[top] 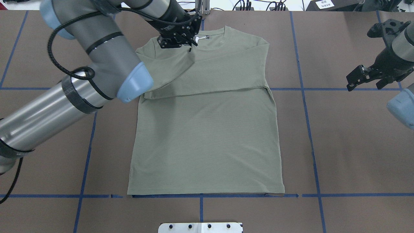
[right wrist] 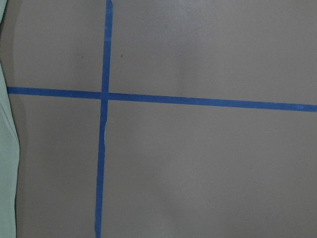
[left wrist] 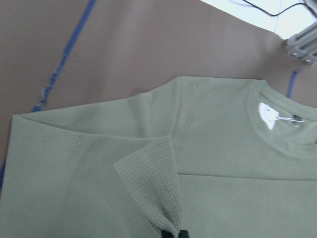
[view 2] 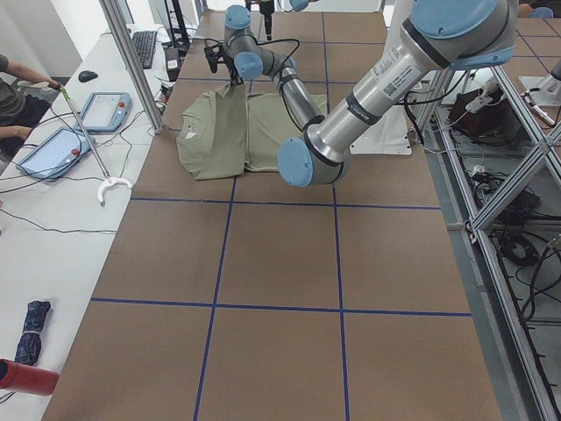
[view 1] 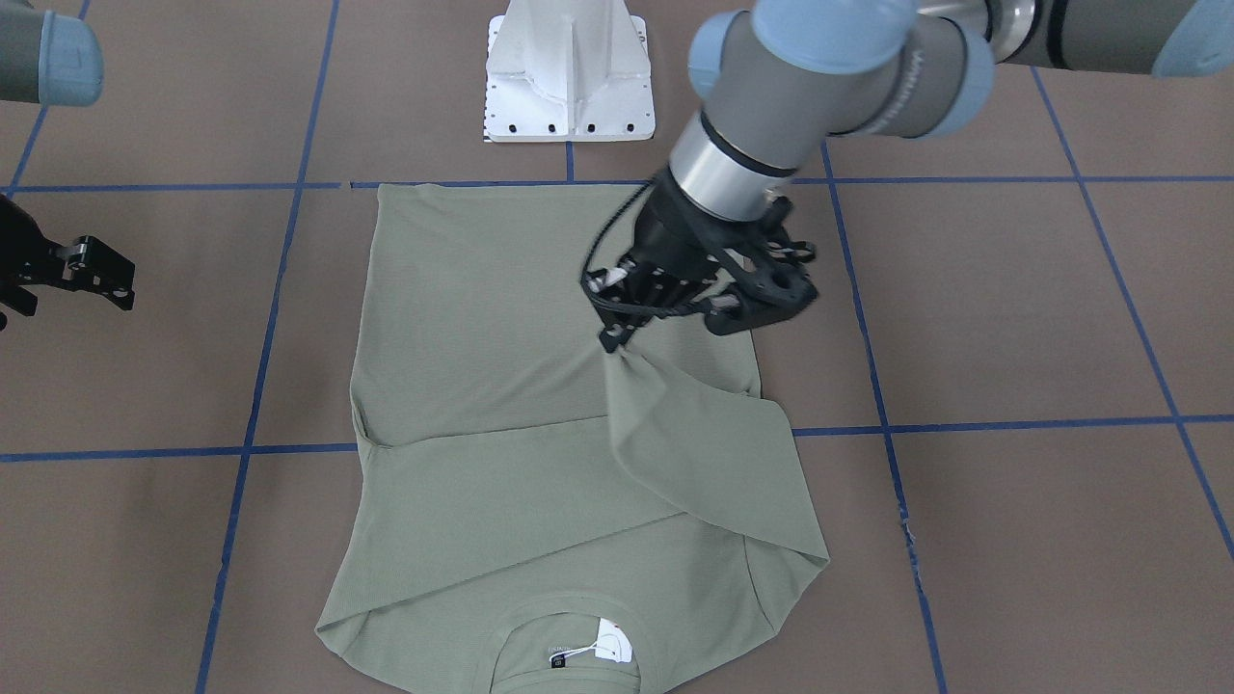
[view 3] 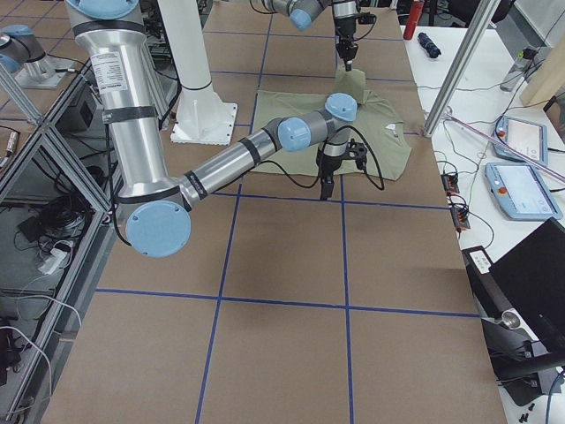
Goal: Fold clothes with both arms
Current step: 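Fold the held sleeve across the shirt body with the left gripper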
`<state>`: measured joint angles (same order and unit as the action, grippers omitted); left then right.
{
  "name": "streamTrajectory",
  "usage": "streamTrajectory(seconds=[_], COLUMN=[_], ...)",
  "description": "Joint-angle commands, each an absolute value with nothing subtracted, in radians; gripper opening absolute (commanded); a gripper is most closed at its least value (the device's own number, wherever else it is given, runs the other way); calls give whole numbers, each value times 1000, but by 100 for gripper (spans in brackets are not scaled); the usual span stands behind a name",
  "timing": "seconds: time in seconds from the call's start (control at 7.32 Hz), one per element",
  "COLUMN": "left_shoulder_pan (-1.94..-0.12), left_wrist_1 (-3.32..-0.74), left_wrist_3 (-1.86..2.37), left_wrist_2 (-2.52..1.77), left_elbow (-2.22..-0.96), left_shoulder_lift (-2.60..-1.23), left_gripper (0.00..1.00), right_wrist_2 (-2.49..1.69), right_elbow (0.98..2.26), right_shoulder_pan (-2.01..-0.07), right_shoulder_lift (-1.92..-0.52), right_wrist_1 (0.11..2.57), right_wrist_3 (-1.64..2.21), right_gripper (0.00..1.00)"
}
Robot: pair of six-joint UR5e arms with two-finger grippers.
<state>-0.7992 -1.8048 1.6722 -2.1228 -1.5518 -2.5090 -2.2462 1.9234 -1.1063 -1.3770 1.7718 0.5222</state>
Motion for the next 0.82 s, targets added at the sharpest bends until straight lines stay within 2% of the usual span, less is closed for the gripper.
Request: streamTrajectory(seconds=[0.0,0.27,0.68], left_shoulder_pan=[-665,-653,-600], left_wrist_1=[-1850,-2018,-2032], left_wrist_3=[1736,1788,1796], left_wrist_2=[-2030,-1994,-1921], left_elbow=[-1490,-1340,-1245], left_shoulder_lift=[-2560,-2580,-2643], left_gripper=[0,0,0], right_wrist_2=[-2260,-2264,-2270], right_elbow=[1924,1924,1922], right_shoulder_pan=[-1111,-1111,-1111], right_shoulder_lift=[-1374,-1373,-1367], right_wrist_1=[1772,1773,1773], right_wrist_3=[523,525,525], right_gripper=[100,100,100])
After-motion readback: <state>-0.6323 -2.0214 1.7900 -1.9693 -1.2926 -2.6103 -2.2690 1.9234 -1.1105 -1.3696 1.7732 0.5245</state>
